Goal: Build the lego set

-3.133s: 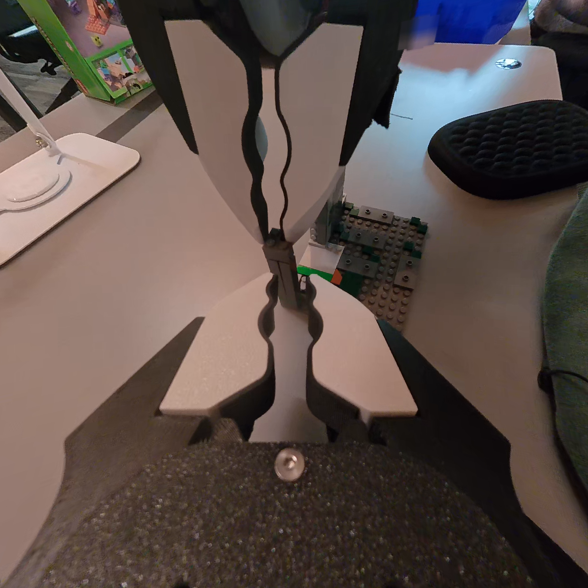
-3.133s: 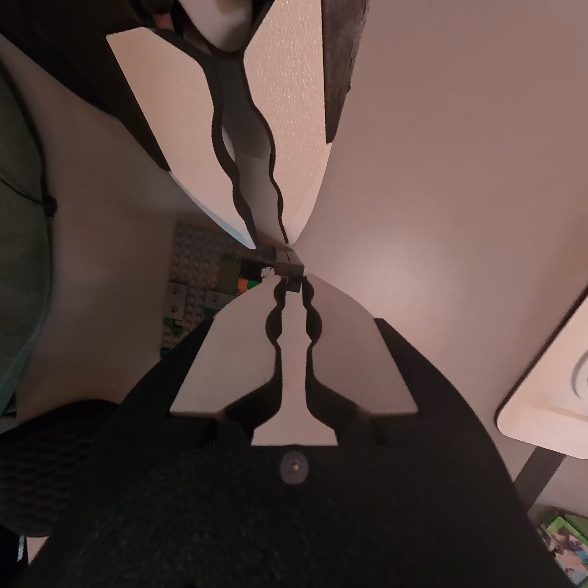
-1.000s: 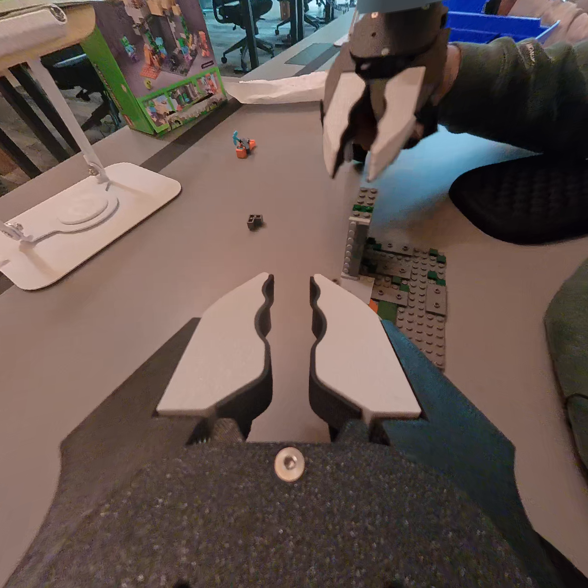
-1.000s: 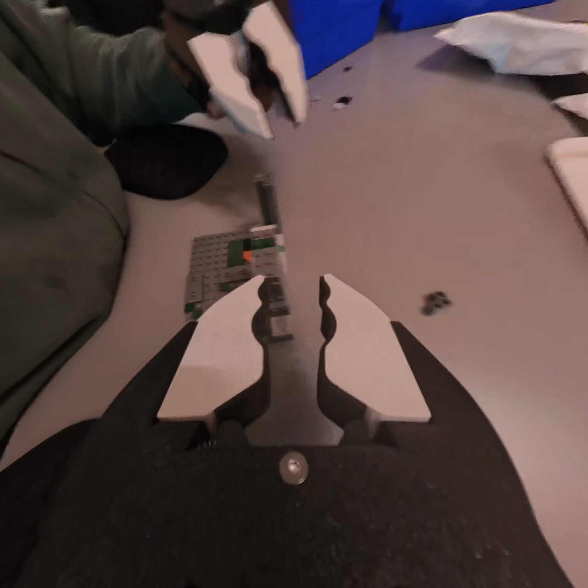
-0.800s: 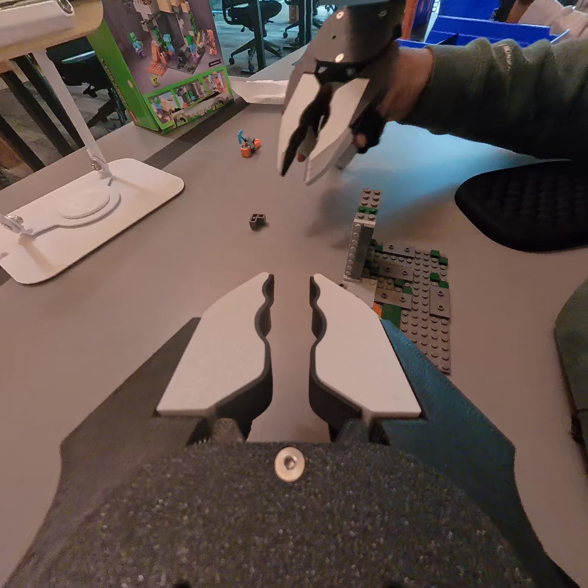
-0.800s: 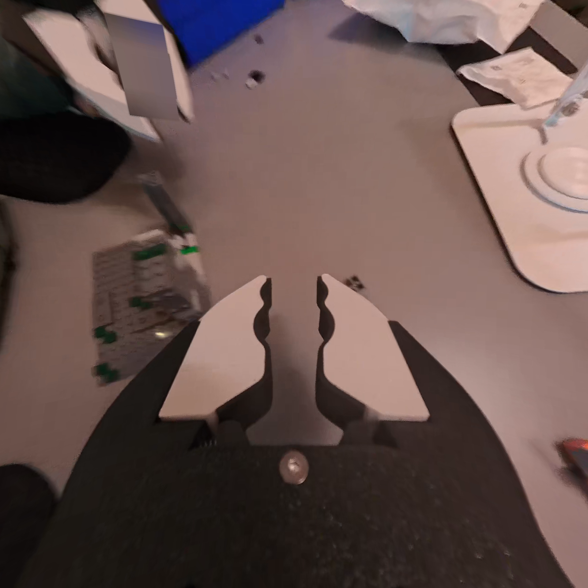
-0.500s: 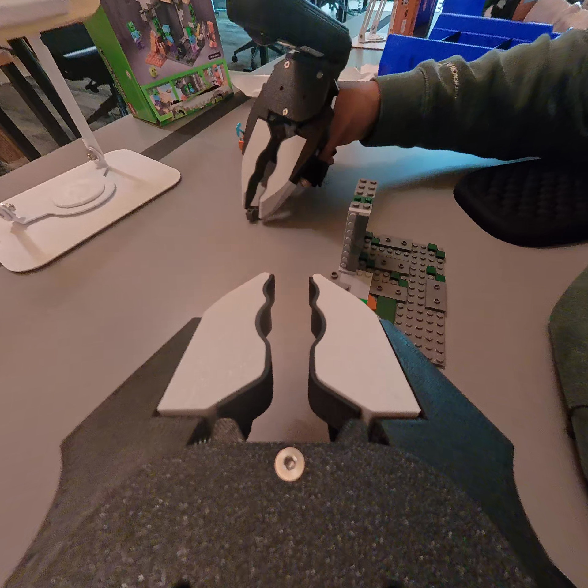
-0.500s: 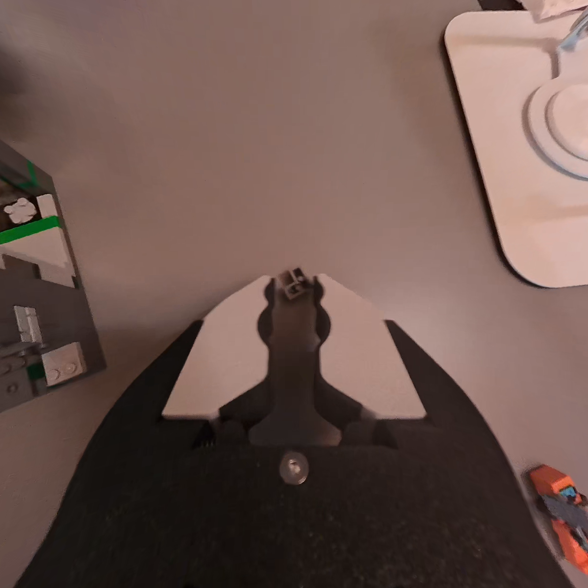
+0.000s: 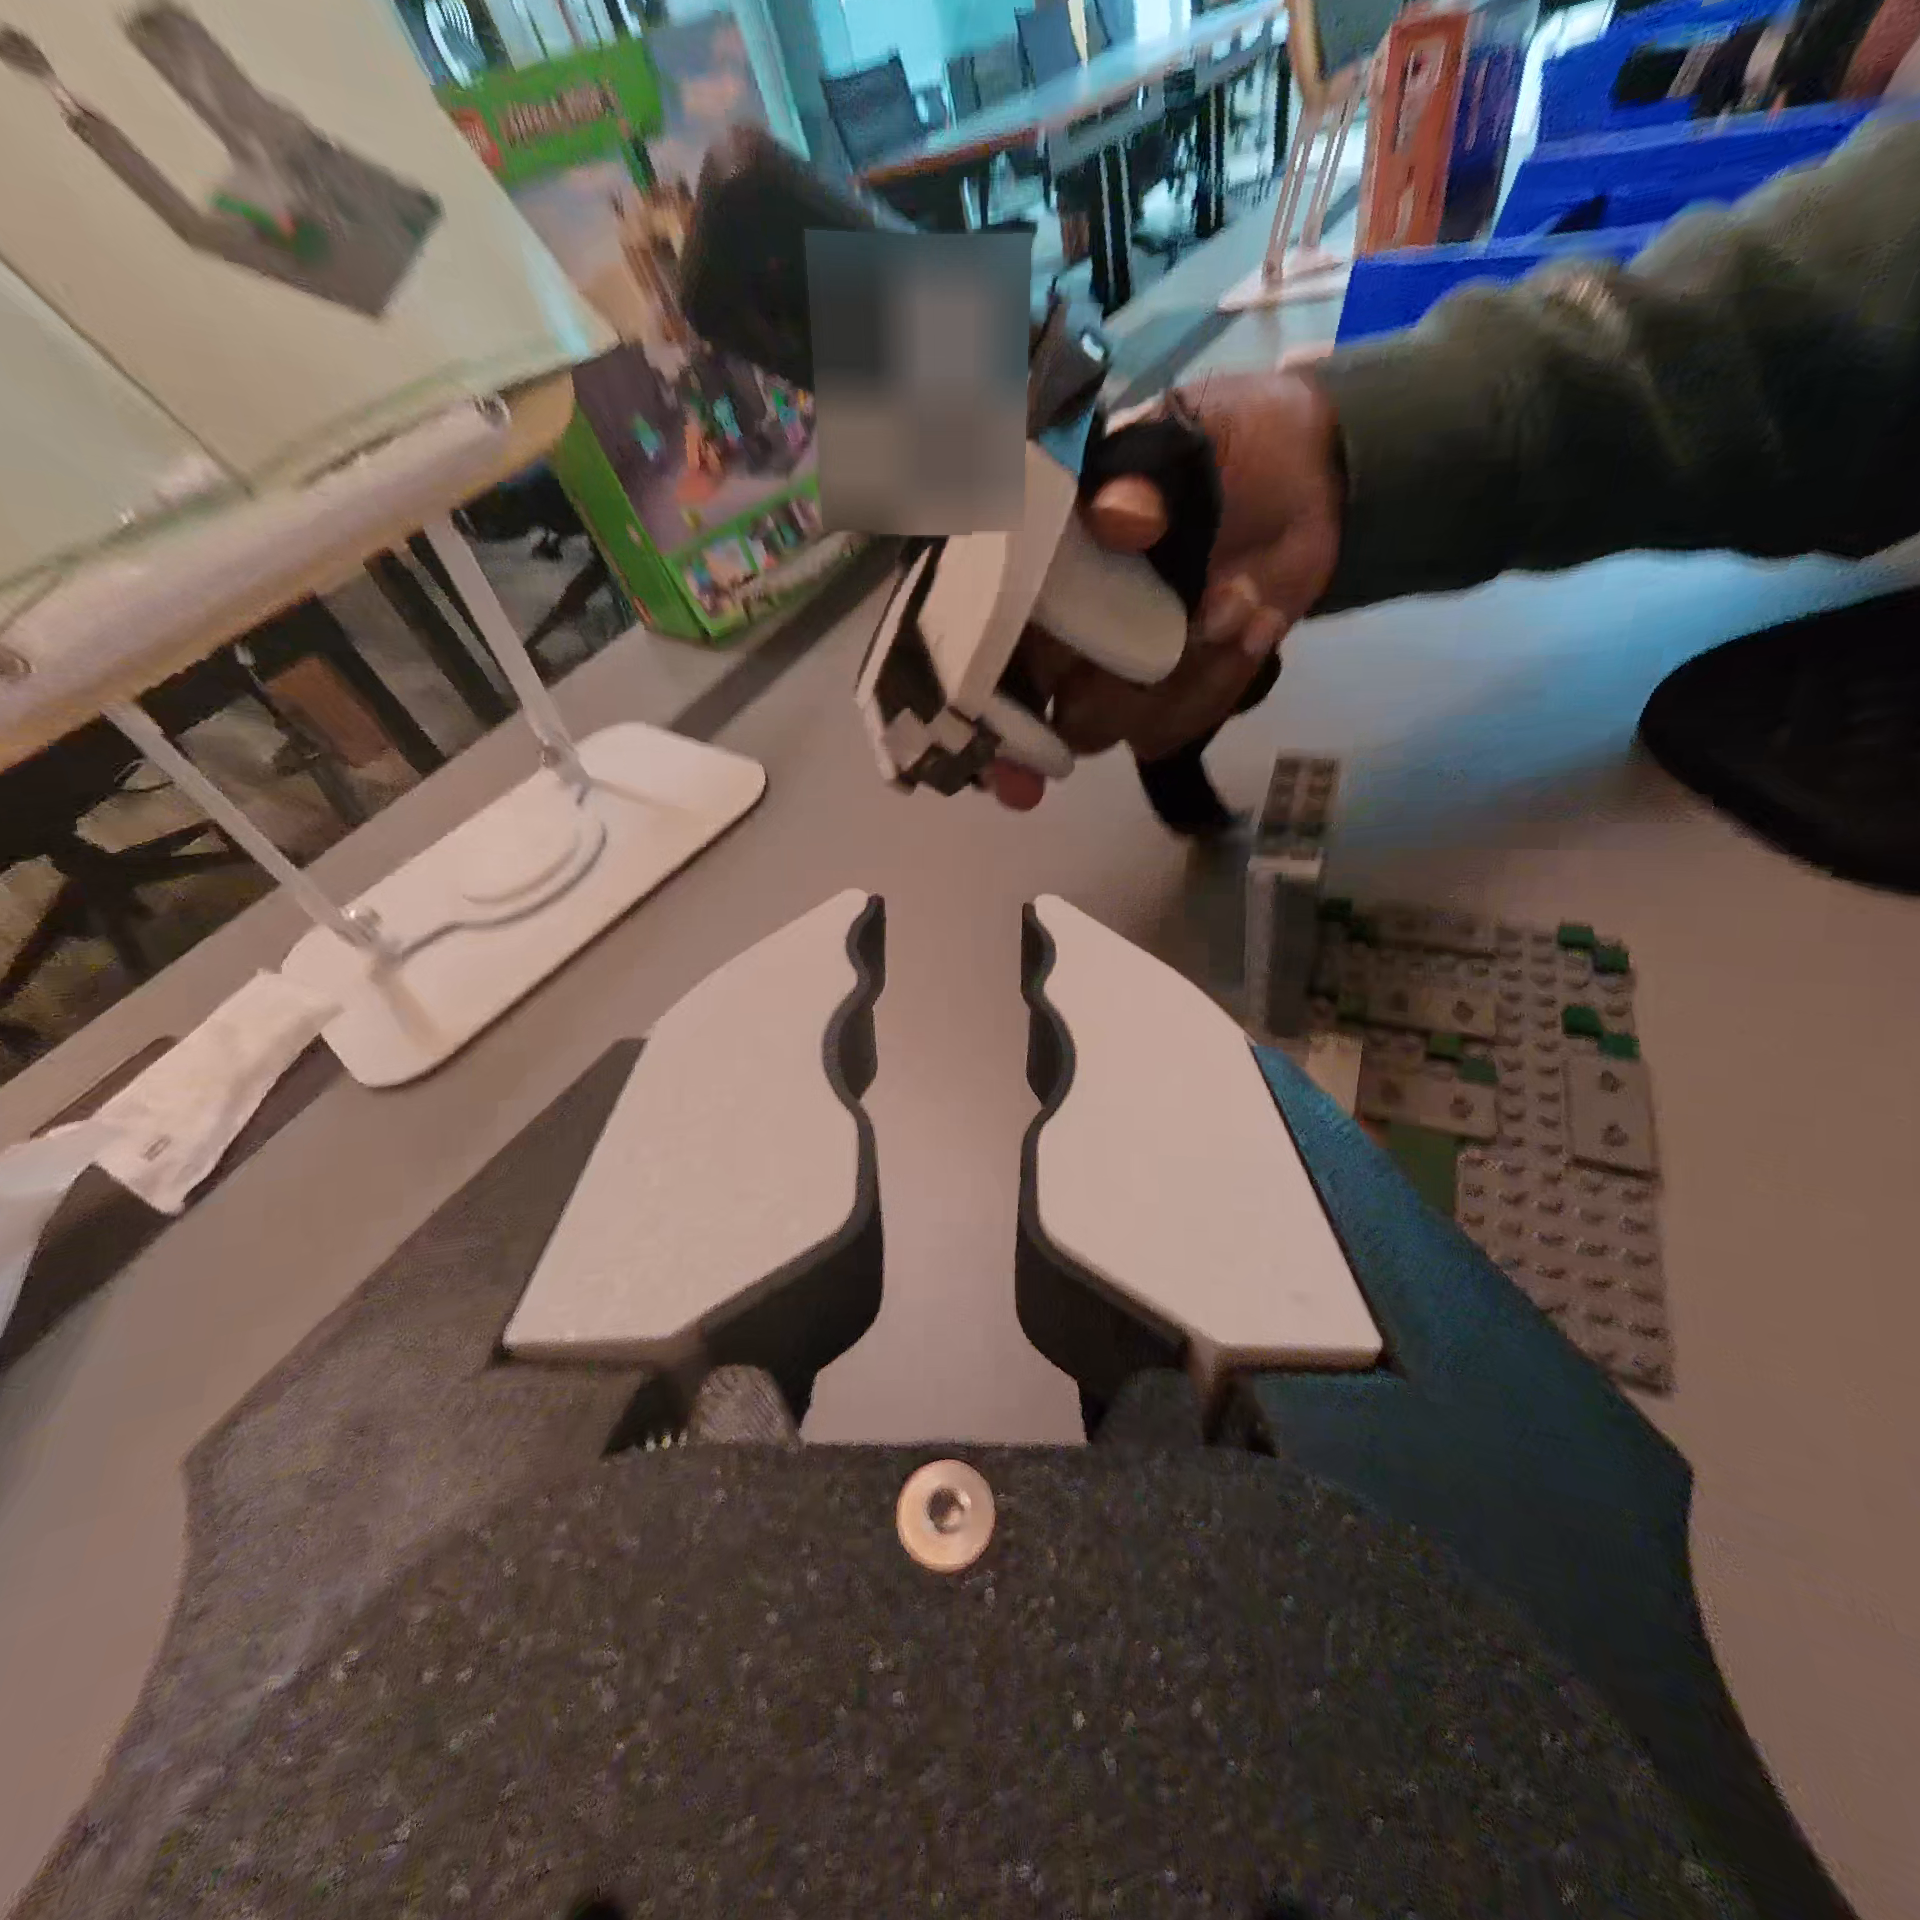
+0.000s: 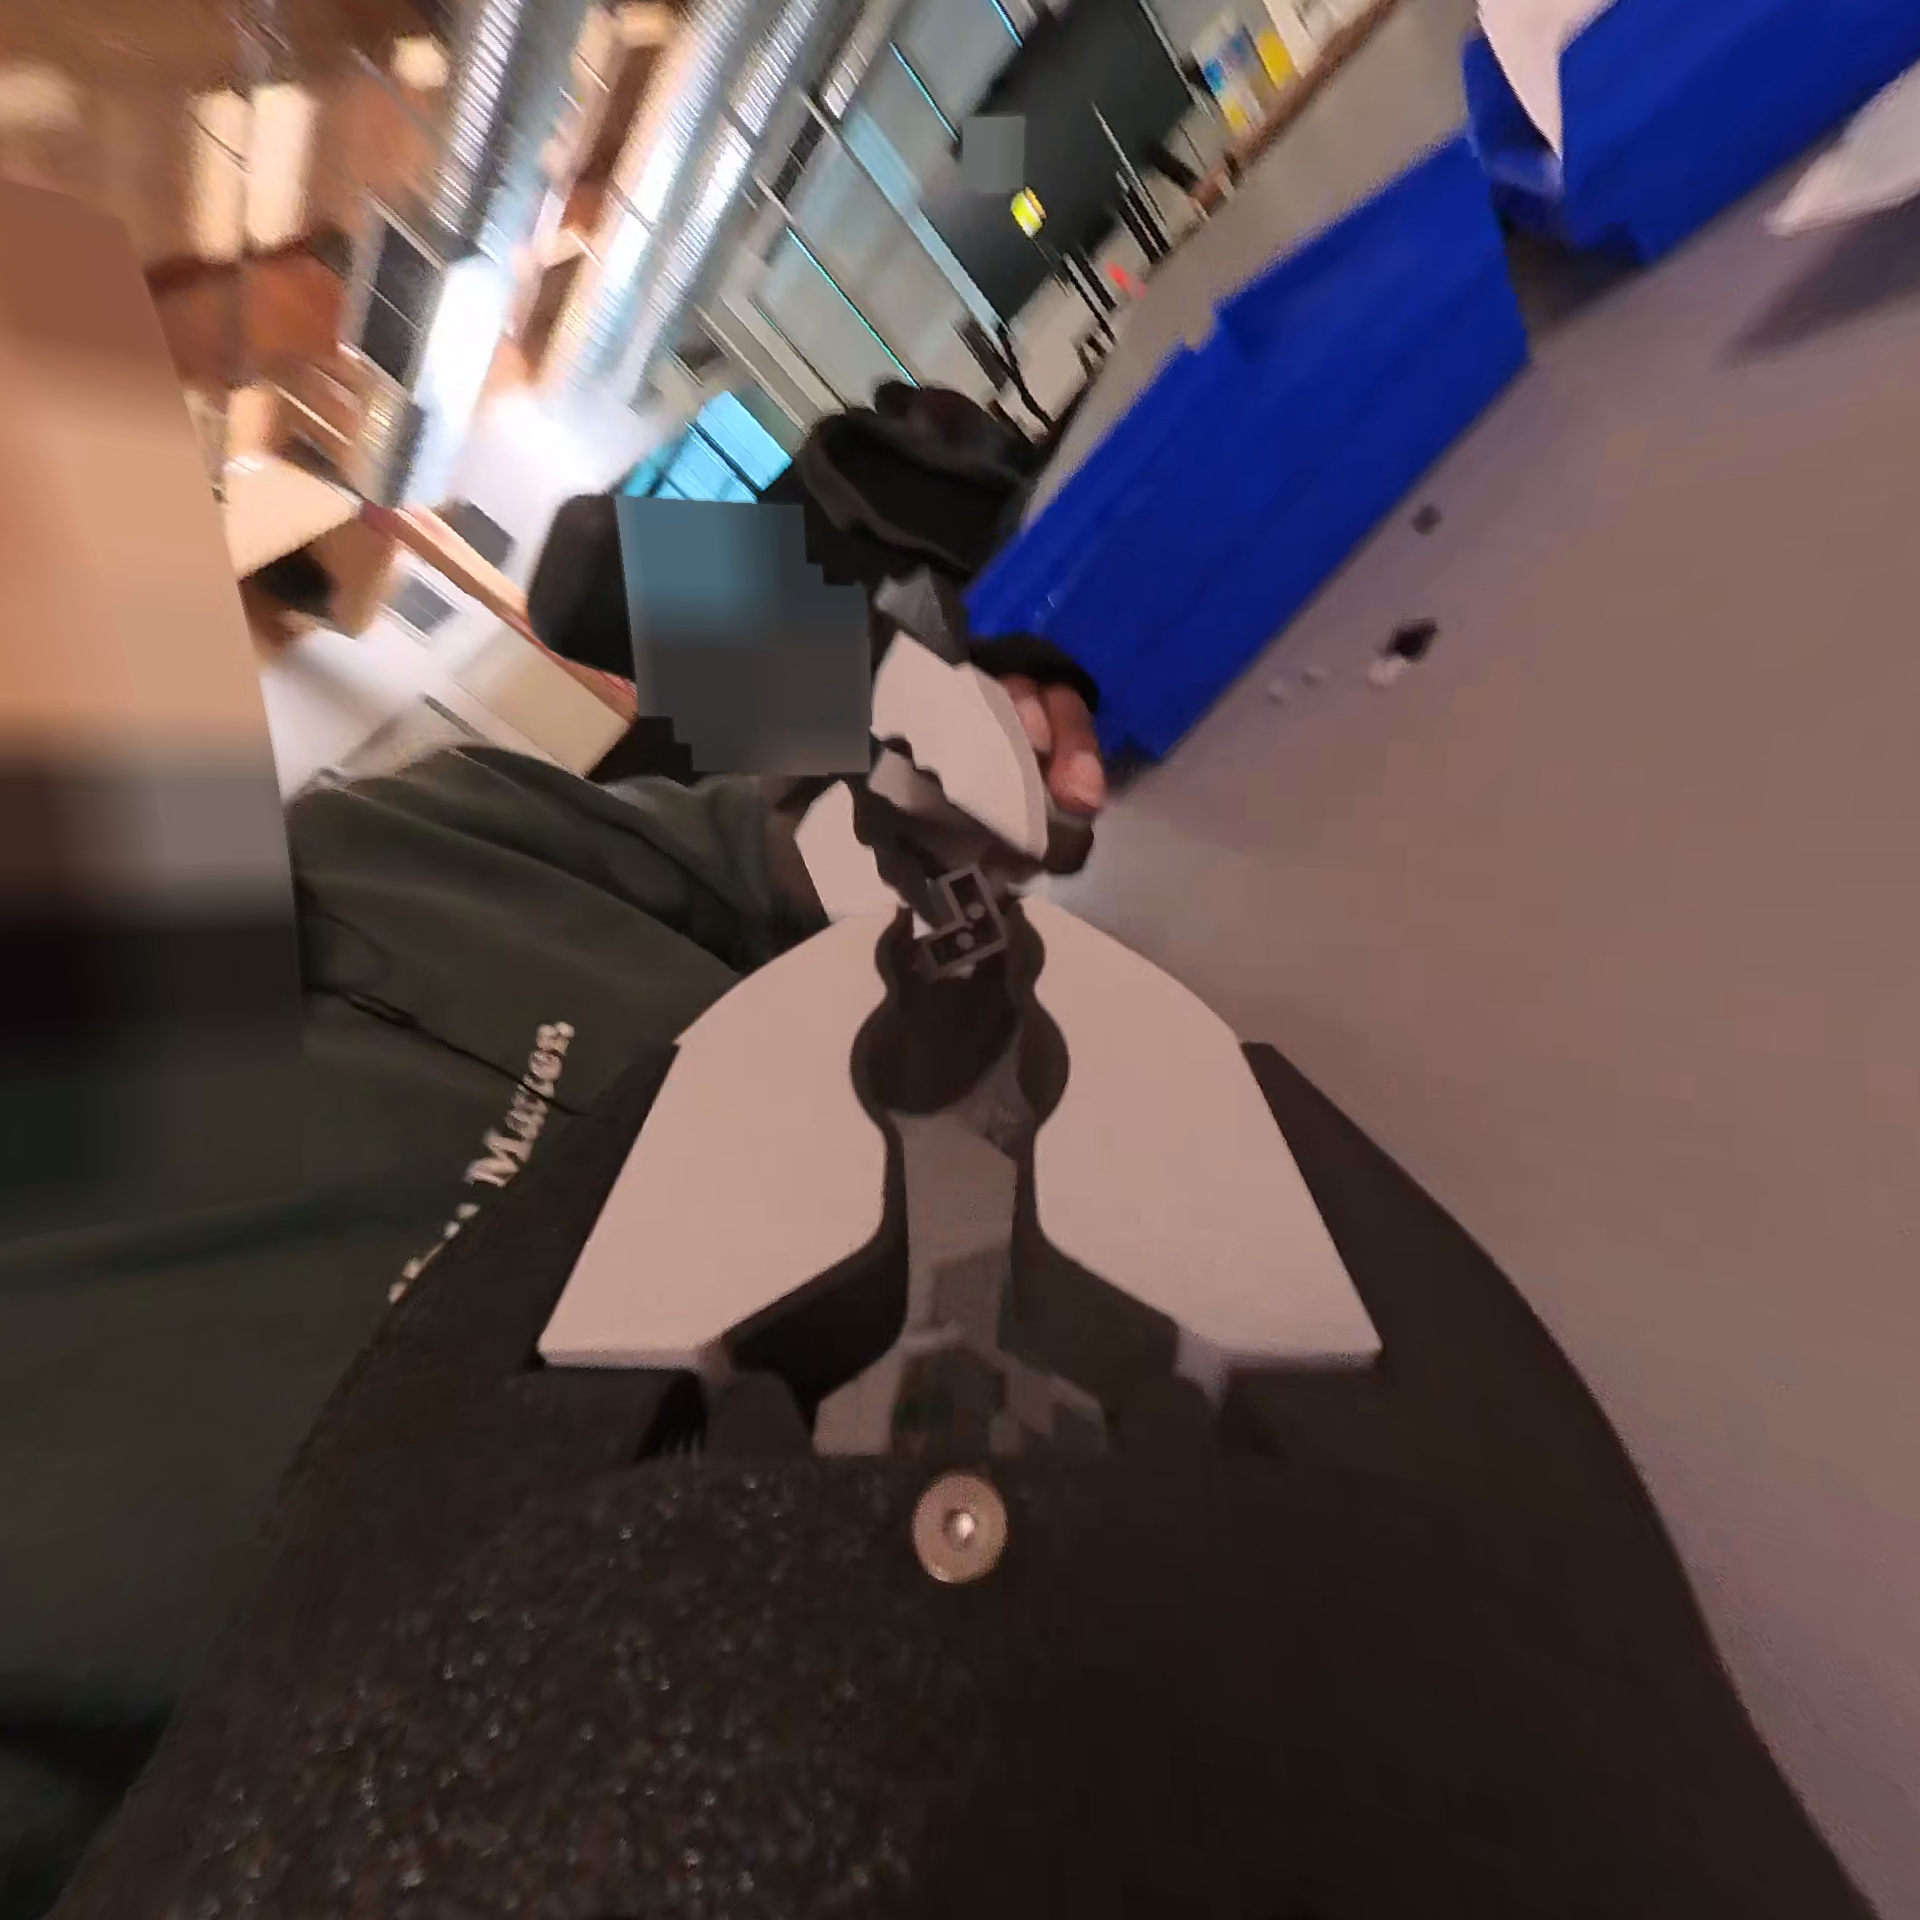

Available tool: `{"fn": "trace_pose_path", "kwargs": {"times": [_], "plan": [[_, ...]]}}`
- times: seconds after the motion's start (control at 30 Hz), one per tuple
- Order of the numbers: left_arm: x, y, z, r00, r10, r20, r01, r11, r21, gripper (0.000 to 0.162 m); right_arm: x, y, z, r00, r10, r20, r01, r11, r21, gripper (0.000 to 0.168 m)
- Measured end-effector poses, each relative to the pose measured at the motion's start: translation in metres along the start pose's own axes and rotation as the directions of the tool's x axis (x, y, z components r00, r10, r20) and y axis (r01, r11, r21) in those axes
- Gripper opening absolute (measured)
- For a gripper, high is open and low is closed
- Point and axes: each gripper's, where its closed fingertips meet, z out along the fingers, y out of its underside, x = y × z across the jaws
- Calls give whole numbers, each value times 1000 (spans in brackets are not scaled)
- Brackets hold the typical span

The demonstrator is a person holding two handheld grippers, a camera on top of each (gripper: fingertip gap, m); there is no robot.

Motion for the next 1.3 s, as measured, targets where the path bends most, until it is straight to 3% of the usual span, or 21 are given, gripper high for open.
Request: {"fn": "trace_pose_path", "kwargs": {"times": [0.17, 0.33, 0.67, 0.97, 1.3], "plan": [[-3, -44, -7, 949, -292, -120, 308, 940, 144, 23, -34, -30, 11, 986, -140, 89, 128, 984, 126, 17], [-10, -64, -15, 819, -508, -268, 563, 803, 196, 18, -52, -36, 16, 939, -343, 32, 333, 928, 165, 17], [2, -83, -18, 629, -602, -492, 750, 637, 179, 19, -72, -37, 17, 830, -552, -84, 557, 810, 183, 17], [3, -82, -15, 654, -577, -488, 723, 668, 179, 9, -69, -34, 14, 769, -615, -178, 638, 755, 149, 17], [9, -71, -19, 746, -513, -424, 595, 800, 79, 6, -65, -24, 17, 657, -712, -248, 734, 679, -4, 13]]}}
